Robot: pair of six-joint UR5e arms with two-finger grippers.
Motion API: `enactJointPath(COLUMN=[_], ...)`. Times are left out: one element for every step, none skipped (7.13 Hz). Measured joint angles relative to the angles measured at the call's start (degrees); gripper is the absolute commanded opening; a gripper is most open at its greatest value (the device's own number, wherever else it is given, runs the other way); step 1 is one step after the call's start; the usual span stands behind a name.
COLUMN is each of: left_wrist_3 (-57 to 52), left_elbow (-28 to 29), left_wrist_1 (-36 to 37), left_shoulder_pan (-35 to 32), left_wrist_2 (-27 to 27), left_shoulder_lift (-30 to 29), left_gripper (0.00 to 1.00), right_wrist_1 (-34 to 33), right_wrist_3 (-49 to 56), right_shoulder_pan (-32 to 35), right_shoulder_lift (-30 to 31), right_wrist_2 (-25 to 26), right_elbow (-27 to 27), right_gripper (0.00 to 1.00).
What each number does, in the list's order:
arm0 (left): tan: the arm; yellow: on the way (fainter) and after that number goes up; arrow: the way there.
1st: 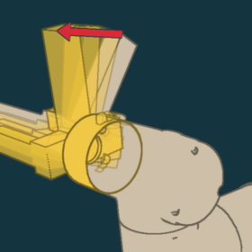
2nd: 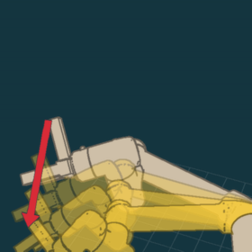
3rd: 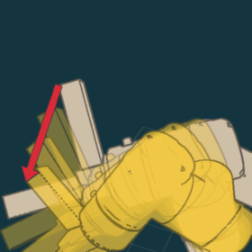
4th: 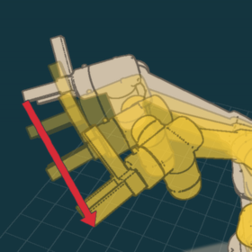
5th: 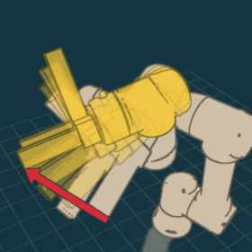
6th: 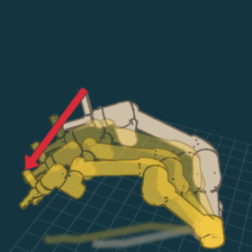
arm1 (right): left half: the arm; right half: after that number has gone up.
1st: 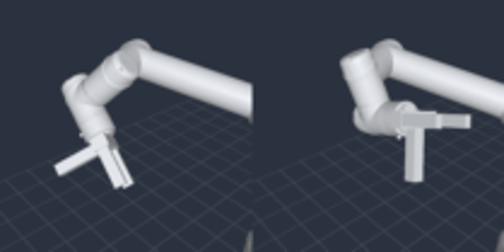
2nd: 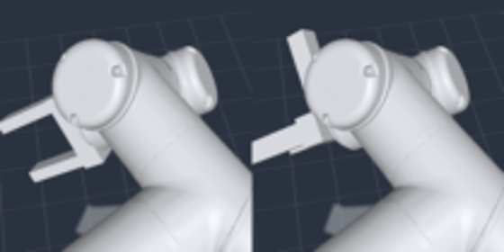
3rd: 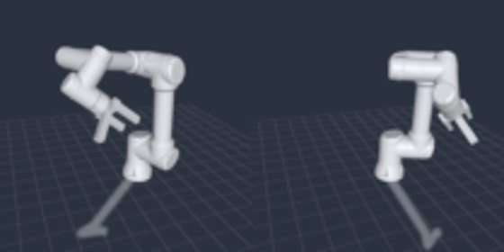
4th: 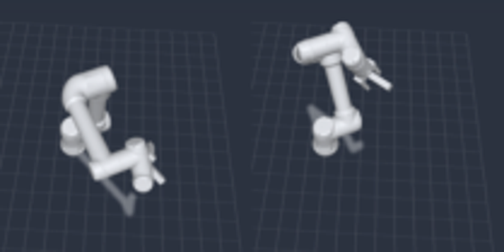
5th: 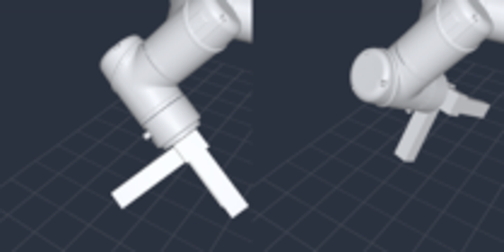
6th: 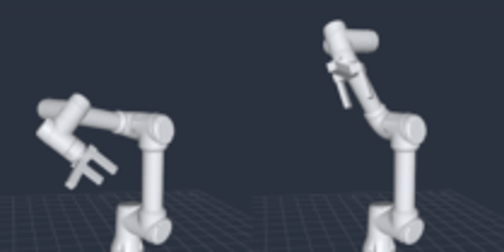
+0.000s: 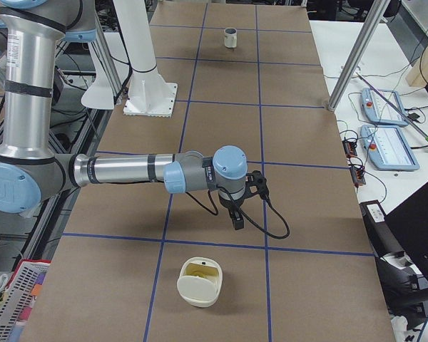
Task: Left arm hands cup to right arm to dump lemon
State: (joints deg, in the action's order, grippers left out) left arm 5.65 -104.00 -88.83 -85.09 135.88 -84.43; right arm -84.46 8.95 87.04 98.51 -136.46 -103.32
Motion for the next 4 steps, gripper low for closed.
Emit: enactJointPath(left_wrist_3=[-0.1, -0.1, 0.0, 0.1], left_elbow=[-0.5, -0.7, -0.7, -0.7], left_wrist_1=[0.0, -0.1, -0.1, -0.1], left_shoulder_pan=[0.0, 0.0, 0.0, 0.0], left_wrist_2=[-0.1, -0.1, -0.1, -0.1], left_shoulder_lift=[-0.1, -0.6, -1.3, -1.7], left_gripper=[1.0, 1.0, 1.0, 1.0], right_wrist_1=[0.0, 0.0, 0.0, 0.0], right_wrist_3=[0.0, 0.0, 0.0, 0.0], right_shoulder_pan=[0.0, 0.0, -0.1, -0.1], right_shoulder_lift=[-0.4, -0.7, -0.9, -1.1], right_wrist_2=[0.3, 0.6, 0.8, 0.9], right_elbow=[0.0, 0.0, 0.0, 0.0], right_gripper=[1.0, 1.0, 1.0, 1.0])
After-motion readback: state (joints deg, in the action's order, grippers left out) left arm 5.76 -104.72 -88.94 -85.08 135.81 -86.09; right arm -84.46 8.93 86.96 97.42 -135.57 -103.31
